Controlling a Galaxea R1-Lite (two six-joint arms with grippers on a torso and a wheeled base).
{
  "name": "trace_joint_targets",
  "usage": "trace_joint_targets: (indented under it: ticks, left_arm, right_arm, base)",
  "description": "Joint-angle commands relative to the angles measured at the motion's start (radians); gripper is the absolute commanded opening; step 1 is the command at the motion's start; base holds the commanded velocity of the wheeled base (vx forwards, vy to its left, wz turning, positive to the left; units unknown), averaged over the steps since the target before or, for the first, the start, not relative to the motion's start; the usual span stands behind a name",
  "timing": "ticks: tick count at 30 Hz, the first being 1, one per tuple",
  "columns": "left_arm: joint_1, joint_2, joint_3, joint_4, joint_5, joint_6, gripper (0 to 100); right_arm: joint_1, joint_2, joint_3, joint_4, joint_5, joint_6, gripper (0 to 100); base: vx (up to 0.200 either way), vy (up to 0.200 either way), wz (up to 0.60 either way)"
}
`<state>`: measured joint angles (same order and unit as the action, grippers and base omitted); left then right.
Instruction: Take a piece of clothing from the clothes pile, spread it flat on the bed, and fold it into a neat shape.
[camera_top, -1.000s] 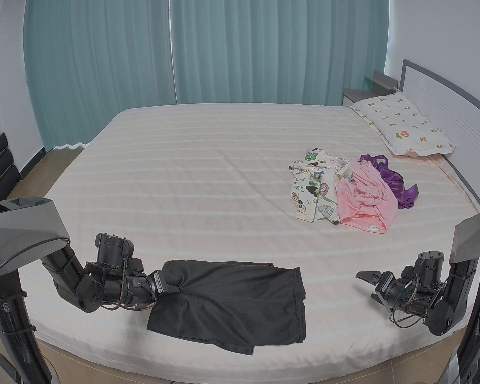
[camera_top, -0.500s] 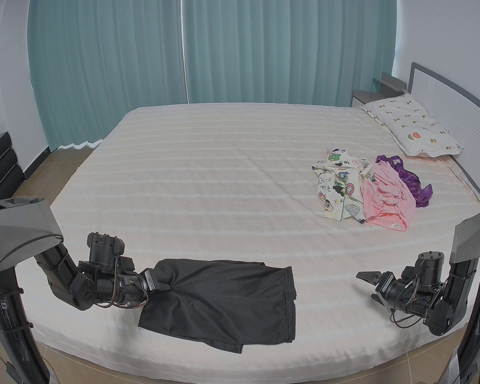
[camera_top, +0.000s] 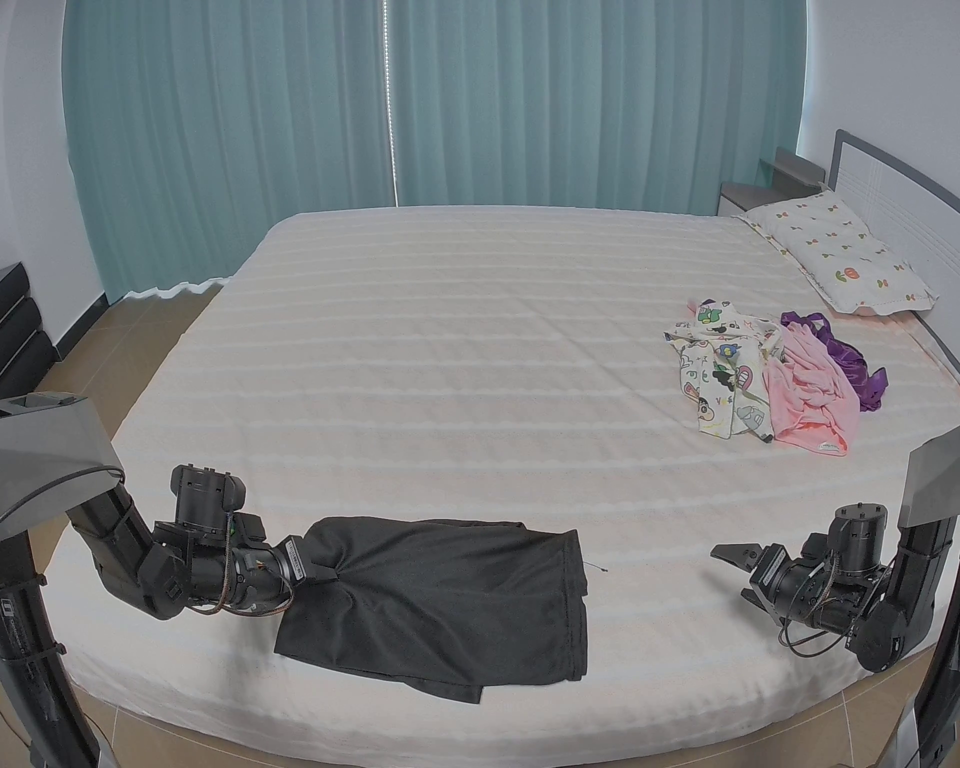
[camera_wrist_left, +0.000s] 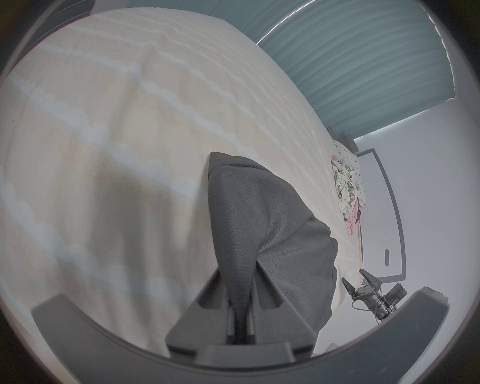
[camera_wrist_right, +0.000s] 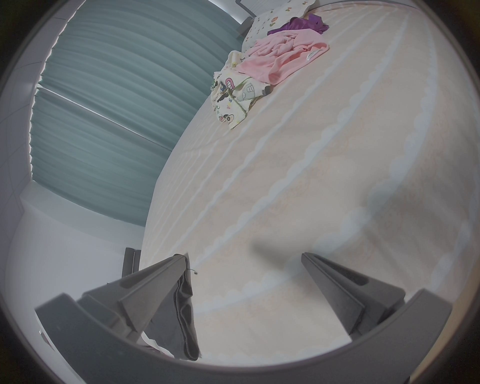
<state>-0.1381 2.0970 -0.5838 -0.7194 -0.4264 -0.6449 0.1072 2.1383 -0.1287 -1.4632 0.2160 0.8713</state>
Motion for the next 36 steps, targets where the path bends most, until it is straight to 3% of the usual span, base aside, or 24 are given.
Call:
trace_joint_targets:
  ticks: [1, 9, 10, 19, 22, 24, 27, 30, 33, 36]
  left_arm:
    - [0.000, 0.001, 0.002, -0.002, 0.000, 0.001, 0]
    - [-0.003, 0.006, 0.016, -0.006, -0.002, 0.004, 0]
    - [-0.003, 0.006, 0.016, -0.006, -0.002, 0.004, 100]
    - [0.005, -0.058, 0.041, -0.003, -0.002, -0.006, 100]
    - [0.026, -0.114, 0.042, -0.002, -0.002, -0.061, 100]
    - [0.055, -0.163, 0.050, 0.003, -0.009, -0.130, 100]
    - [0.129, -0.201, 0.104, -0.005, -0.032, -0.144, 100]
    - [0.209, -0.215, 0.151, -0.008, -0.091, -0.139, 100]
    - [0.301, -0.206, 0.179, -0.008, -0.226, -0.134, 100]
    - [0.357, -0.195, 0.179, -0.006, -0.313, -0.111, 100]
  right_arm:
    - [0.000, 0.002, 0.000, 0.000, 0.000, 0.000, 100]
    - [0.000, 0.002, 0.000, 0.000, 0.000, 0.000, 100]
    - [0.000, 0.002, 0.000, 0.000, 0.000, 0.000, 100]
    - [0.011, 0.000, 0.000, 0.000, -0.001, 0.000, 100]
    - [0.032, 0.003, -0.003, 0.001, -0.001, -0.002, 100]
    - [0.075, 0.003, -0.008, 0.001, -0.009, -0.003, 100]
    - [0.157, 0.003, -0.012, 0.003, -0.015, -0.017, 100]
    - [0.249, 0.003, -0.022, 0.004, -0.015, -0.038, 100]
    - [0.339, 0.012, -0.055, 0.029, -0.015, -0.066, 100]
    - [0.405, 0.045, -0.094, 0.041, -0.015, -0.103, 100]
  base:
    - [0.000, 0.000, 0.00]
    - [0.000, 0.000, 0.00]
    - [0.000, 0.000, 0.00]
    - [0.000, 0.000, 0.00]
    - [0.000, 0.000, 0.00]
    - [0.000, 0.000, 0.00]
    - [0.000, 0.000, 0.00]
    - [0.000, 0.000, 0.00]
    - [0.000, 0.000, 0.00]
    - [0.000, 0.000, 0.00]
